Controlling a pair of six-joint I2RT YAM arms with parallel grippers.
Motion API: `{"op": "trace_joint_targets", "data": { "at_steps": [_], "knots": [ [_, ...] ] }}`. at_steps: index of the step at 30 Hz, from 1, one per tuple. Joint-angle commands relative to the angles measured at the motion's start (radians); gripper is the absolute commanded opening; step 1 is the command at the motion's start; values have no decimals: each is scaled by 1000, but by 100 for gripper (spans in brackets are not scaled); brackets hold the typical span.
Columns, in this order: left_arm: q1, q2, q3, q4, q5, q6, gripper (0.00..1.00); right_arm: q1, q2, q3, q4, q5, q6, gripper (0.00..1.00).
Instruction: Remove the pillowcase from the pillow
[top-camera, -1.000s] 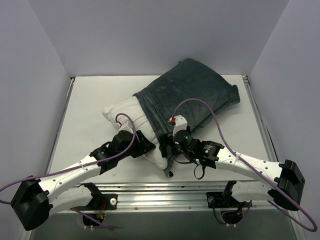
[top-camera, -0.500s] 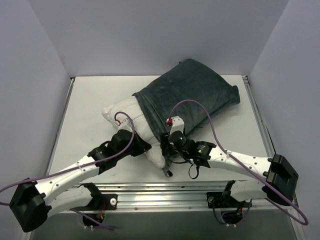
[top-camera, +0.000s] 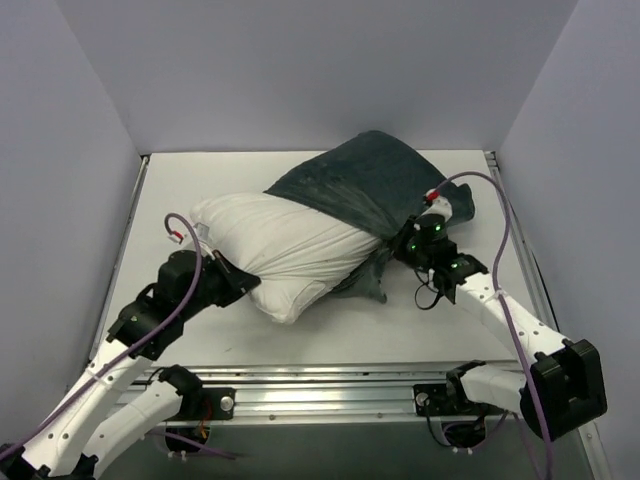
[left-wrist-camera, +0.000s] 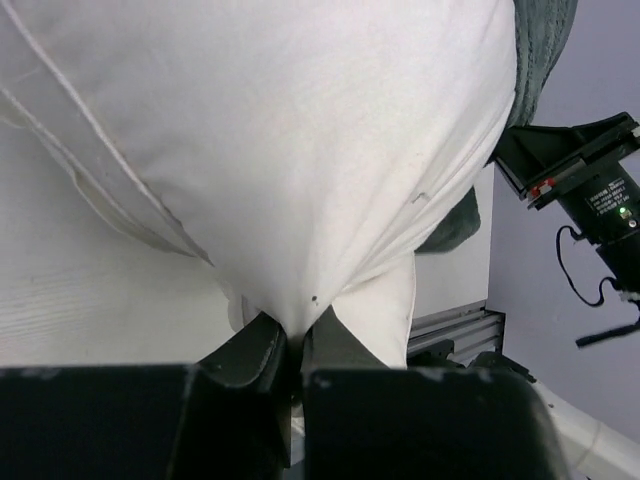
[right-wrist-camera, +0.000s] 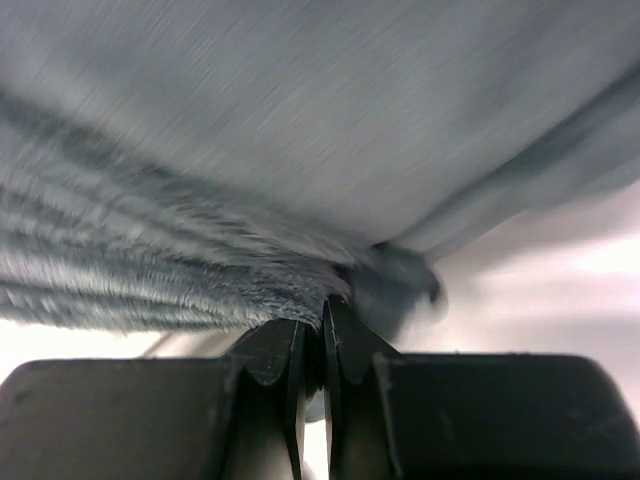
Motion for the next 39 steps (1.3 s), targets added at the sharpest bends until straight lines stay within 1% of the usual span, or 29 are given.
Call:
{"op": "trace_joint_targets", "data": {
  "at_steps": [1,2,4,5,6,8,9,10,11,12,13,14,15,17,18,19,21,22,24,25,28,29,32,34,35,36,37,38,39],
  "knots": [
    [146,-106,130,-304,-61,115,2,-255,-26,-24,-145,139,-29,0],
    [159,-113,163,-322,-44,123,2,-292,-28,-24,-136,110,-41,0],
    [165,-112,177,-342,-15,130,2,-297,-29,-21,-129,52,-53,0],
    [165,-109,174,-342,35,132,2,-295,-31,-24,-110,17,-70,0],
    [165,-104,166,-332,60,132,2,-292,-41,-30,-97,-72,-78,0],
    [163,-101,134,-313,149,126,2,-290,-63,-49,-77,-180,-89,0],
    [163,-107,87,-290,213,117,2,-281,-96,-53,-48,-247,-99,8],
    [163,-116,65,-284,232,112,2,-274,-117,-56,-48,-270,-105,15],
    [163,-142,48,-286,238,109,30,-264,-140,-55,-57,-284,-110,22],
    [163,-155,39,-295,223,110,52,-246,-184,-49,-63,-295,-127,36],
    [163,-171,45,-310,211,112,67,-237,-204,-41,-109,-309,-136,42],
    [163,-170,57,-325,194,118,78,-228,-224,-18,-128,-312,-147,48],
    [163,-164,98,-347,169,136,93,-209,-256,-4,-145,-312,-155,58],
    [165,-100,150,-361,164,181,100,-191,-281,40,-192,-312,-176,66],
    [165,-65,184,-365,169,204,96,-180,-295,54,-203,-309,-182,70],
    [165,12,256,-370,171,224,95,-162,-298,66,-212,-306,-187,73],
    [165,93,327,-372,164,287,94,-142,-292,104,-214,-313,-191,79],
    [166,171,395,-372,139,299,94,-122,-284,117,-211,-315,-193,81],
    [171,245,460,-349,112,308,94,-97,-257,160,-205,-318,-208,85],
    [171,308,488,-326,100,308,94,-71,-244,175,-199,-315,-216,86],
    [183,425,561,-237,74,305,94,-36,-191,236,-195,-292,-251,88],
    [188,457,591,-220,31,301,94,-13,-177,252,-194,-283,-260,88],
    [228,557,597,-197,13,276,94,44,-118,311,-189,-234,-293,89],
    [239,588,551,-183,8,259,94,84,-66,366,-188,-180,-329,89],
    [239,589,524,-149,14,247,94,110,-22,391,-191,-154,-346,89],
    [239,588,456,-129,28,232,94,165,6,416,-194,-127,-384,89],
    [239,571,416,-100,42,221,94,194,32,443,-201,-70,-403,89],
    [237,560,376,-48,51,195,94,219,64,507,-214,-30,-417,89],
    [237,551,338,-30,51,178,95,260,134,546,-224,-7,-431,89]
  ]
}}
